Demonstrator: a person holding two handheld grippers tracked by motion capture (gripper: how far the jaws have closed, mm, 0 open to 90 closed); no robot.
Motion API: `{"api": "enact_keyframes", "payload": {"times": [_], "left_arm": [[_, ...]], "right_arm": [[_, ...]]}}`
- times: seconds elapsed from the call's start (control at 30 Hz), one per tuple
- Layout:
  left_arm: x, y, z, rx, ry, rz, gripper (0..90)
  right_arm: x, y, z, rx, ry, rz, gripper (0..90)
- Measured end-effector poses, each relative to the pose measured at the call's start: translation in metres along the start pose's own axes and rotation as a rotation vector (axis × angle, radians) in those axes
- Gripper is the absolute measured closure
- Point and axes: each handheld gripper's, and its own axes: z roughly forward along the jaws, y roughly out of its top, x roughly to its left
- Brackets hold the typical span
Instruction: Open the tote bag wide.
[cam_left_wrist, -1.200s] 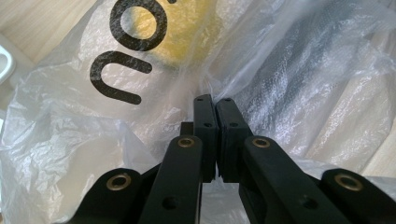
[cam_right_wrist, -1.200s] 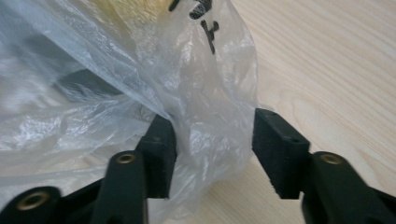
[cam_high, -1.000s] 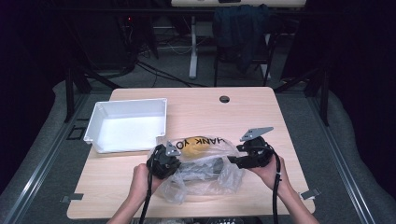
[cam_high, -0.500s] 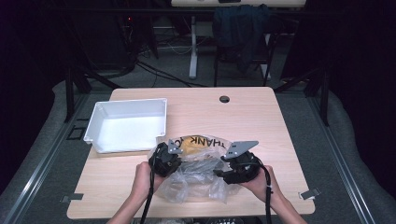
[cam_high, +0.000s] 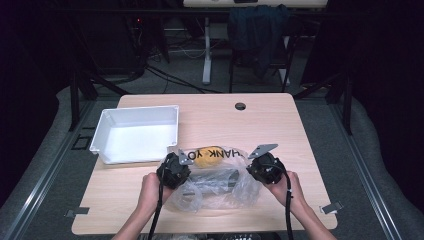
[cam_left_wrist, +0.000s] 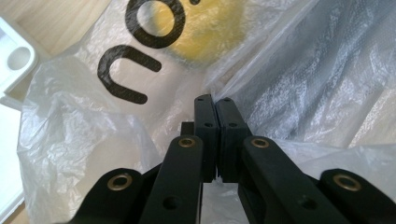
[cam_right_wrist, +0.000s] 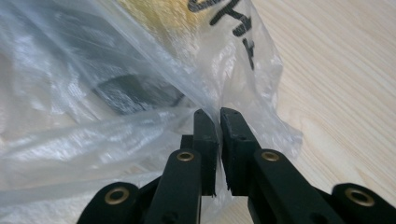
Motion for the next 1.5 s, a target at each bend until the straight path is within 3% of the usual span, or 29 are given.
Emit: {"api": "enact_keyframes", "payload": {"times": [0.1,0.23,0.5,0.67,0.73,0.83,0.97,1.07,1.23,1.33,1.5], "left_arm": [[0.0,-0.001,-0.002,0.011,0.012,0.014,87.2],[0.004,-0.004,-0.004,0.01,0.008,0.002,83.4],[0.014,-0.013,-0.024,0.023,-0.043,-0.036,51.6],[0.013,-0.022,-0.036,0.062,-0.07,-0.026,45.6],[0.013,-0.025,-0.039,0.085,-0.066,-0.011,46.8],[0.011,-0.027,-0.036,0.128,-0.042,0.024,59.4],[0.005,-0.028,-0.027,0.17,-0.041,0.051,77.2],[0.005,-0.03,-0.023,0.168,-0.014,0.055,88.8],[0.019,-0.032,-0.013,0.138,0.052,-0.001,90.0],[0.025,-0.033,-0.003,0.148,0.055,-0.024,90.0],[0.029,-0.033,0.01,0.171,0.06,-0.028,90.0]], "right_arm": [[-0.003,-0.002,0.003,0.008,-0.008,0.005,84.6],[-0.005,-0.002,0.007,0.006,-0.025,0.005,83.5],[-0.005,-0.001,0.01,-0.012,-0.015,0.015,84.0],[-0.008,-0.001,0.009,-0.015,-0.012,0.018,84.2],[-0.01,-0.001,0.008,-0.02,-0.02,0.026,84.2],[-0.013,-0.002,0.008,-0.028,-0.024,0.031,84.0],[-0.015,0.0,0.01,-0.036,-0.016,0.037,83.5],[-0.016,0.0,0.011,-0.034,-0.009,0.04,82.7],[-0.017,0.0,0.015,-0.02,-0.006,0.045,80.7],[-0.017,0.001,0.022,0.011,-0.004,0.04,79.8],[-0.018,-0.001,0.042,0.1,0.012,0.052,78.8]]}}
